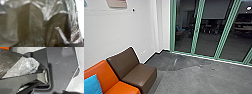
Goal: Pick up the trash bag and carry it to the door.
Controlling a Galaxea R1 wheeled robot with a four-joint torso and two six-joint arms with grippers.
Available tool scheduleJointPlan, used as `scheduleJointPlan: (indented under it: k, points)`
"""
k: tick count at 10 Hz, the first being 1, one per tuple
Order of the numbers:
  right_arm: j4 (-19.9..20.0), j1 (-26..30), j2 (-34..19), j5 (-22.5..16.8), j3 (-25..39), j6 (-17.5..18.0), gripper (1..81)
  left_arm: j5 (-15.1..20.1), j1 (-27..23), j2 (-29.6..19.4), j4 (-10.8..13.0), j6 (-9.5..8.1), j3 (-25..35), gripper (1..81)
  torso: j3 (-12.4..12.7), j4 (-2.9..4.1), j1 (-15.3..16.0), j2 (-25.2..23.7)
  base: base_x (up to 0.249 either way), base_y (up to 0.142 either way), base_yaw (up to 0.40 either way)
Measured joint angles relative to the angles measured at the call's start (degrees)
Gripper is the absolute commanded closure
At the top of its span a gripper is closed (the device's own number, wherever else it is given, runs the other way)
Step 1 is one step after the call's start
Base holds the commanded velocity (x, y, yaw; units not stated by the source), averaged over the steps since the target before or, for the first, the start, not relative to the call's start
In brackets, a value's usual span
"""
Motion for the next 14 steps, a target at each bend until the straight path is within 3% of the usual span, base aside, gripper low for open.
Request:
scheduleJointPlan:
  k: [14]
  points:
    - [0.0, -0.5, 0.1, 0.2, -0.2, 0.0, 1.0, 0.0, 0.0, 0.0, 0.0, 0.0, 0.0, 81.1, 0.0, 0.0, 0.0, 0.0, 0.0, 0.0, -0.319]
